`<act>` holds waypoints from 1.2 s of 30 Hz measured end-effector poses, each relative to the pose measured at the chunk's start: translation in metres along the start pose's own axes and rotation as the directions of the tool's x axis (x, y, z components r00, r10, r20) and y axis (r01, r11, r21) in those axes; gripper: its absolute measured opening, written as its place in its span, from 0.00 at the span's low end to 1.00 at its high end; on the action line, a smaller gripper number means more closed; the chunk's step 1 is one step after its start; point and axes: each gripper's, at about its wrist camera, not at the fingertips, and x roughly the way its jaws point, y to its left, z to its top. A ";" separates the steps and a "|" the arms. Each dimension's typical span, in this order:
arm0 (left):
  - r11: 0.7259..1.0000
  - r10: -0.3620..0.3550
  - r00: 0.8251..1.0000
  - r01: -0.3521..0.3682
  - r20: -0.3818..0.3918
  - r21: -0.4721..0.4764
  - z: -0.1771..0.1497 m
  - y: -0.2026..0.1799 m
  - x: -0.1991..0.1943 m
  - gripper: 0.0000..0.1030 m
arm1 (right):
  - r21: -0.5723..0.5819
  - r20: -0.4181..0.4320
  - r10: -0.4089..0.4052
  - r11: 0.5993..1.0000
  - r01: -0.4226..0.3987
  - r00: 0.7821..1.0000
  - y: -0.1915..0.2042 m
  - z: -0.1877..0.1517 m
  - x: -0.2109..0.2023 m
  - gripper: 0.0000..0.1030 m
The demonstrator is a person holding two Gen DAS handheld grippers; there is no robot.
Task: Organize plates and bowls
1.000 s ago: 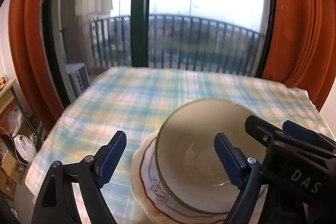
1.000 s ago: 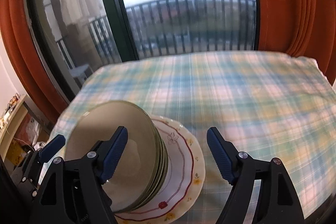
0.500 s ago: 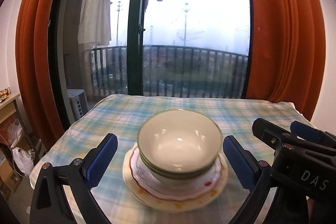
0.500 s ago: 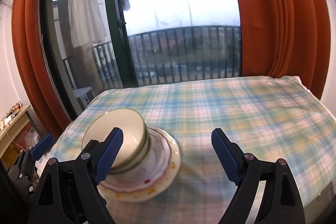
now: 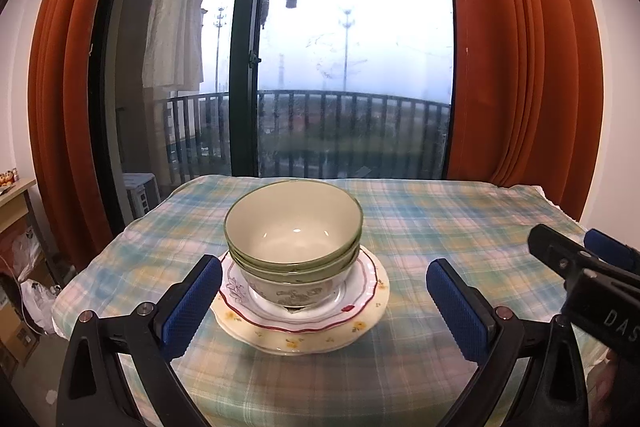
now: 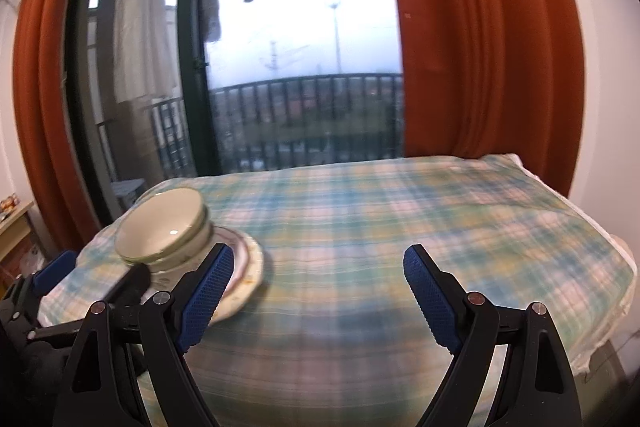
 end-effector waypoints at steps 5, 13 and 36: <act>1.000 -0.014 1.000 0.014 0.006 -0.017 -0.001 -0.003 -0.004 1.00 | 0.009 0.013 -0.027 1.000 0.027 1.000 -0.016 -0.006 -0.004 0.86; 0.999 -0.040 0.999 0.040 0.004 0.011 -0.006 -0.018 -0.008 1.00 | -0.008 0.017 -0.039 0.999 0.039 0.999 -0.023 -0.012 -0.009 0.86; 0.999 -0.046 0.999 0.047 -0.028 0.025 -0.016 -0.037 -0.010 1.00 | 0.017 0.017 -0.071 0.997 0.070 0.997 -0.040 -0.022 -0.009 0.86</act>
